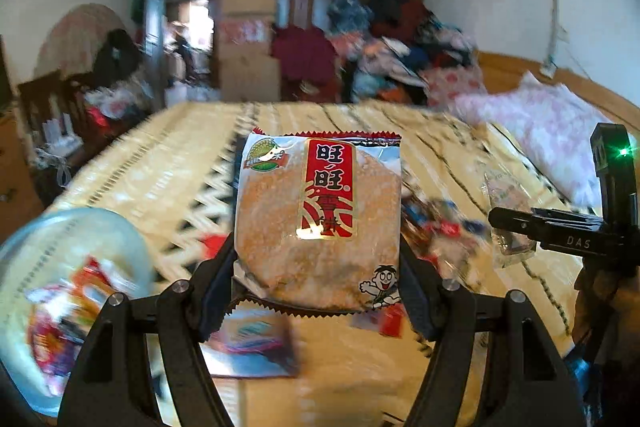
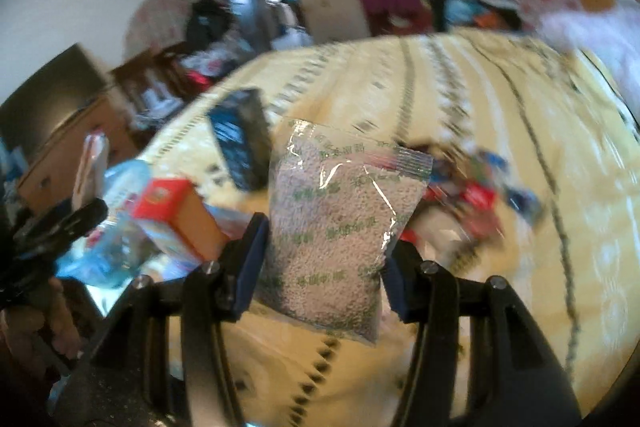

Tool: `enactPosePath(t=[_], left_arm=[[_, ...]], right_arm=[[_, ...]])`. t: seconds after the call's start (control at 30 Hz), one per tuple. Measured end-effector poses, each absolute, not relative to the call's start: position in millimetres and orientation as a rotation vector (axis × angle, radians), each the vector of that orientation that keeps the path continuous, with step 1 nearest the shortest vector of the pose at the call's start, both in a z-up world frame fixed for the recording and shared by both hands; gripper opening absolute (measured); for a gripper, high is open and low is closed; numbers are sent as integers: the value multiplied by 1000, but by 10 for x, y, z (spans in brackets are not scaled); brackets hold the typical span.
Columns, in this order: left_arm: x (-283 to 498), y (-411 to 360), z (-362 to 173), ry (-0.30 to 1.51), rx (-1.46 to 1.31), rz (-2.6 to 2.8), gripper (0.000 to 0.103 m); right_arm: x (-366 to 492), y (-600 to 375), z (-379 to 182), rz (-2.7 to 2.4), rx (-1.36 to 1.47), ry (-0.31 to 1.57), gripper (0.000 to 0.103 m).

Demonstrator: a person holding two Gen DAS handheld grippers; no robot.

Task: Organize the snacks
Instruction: 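Carry the rice cracker with the left gripper while the right carries the clear packet to the bowl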

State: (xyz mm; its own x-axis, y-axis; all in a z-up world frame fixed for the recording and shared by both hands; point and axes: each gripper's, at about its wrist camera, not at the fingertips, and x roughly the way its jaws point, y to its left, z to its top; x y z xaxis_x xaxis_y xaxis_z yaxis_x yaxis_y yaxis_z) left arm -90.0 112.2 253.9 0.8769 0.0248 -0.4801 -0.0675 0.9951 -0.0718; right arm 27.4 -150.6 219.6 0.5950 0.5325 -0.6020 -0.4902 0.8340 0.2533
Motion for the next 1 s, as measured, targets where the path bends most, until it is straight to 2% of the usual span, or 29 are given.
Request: enactPosePath(t=[0.23,0.33,0.4,0.43,0.53,0.57,0.67,0.73,0.8,1.0], left_arm=[[-1176,1939,2814,427,-131,237,73],[-1268,2344,2802,430,-166,324,73],[-1359,2618,2735,453,-210,372,73],[-1401,2697,2698,461,-227,384,73],[-1502,2845,2593,479,-246,400,73],[-1512,2862,2563,487,-249,398,73],[-1489,2868,2493,503,-263,367,73],[-1507,2870,2476,500,-278,355,73],[-1516,2920,2452,496,-307,343,73],[-1473,2962,2370,524,-316,350,73]], right_arm=[[333,-467,2685,833,21,648,53],[354,-11,2759,906,-14,625,50],[447,203,2706,925,-29,656,52],[543,275,2613,935,-20,722,52],[706,271,2298,934,-77,806,73],[724,262,2184,915,-134,829,74],[763,224,1549,975,-322,1034,74],[705,244,1183,989,-529,1076,74],[738,218,837,1031,-614,1165,74],[917,473,356,1141,-748,1168,76]])
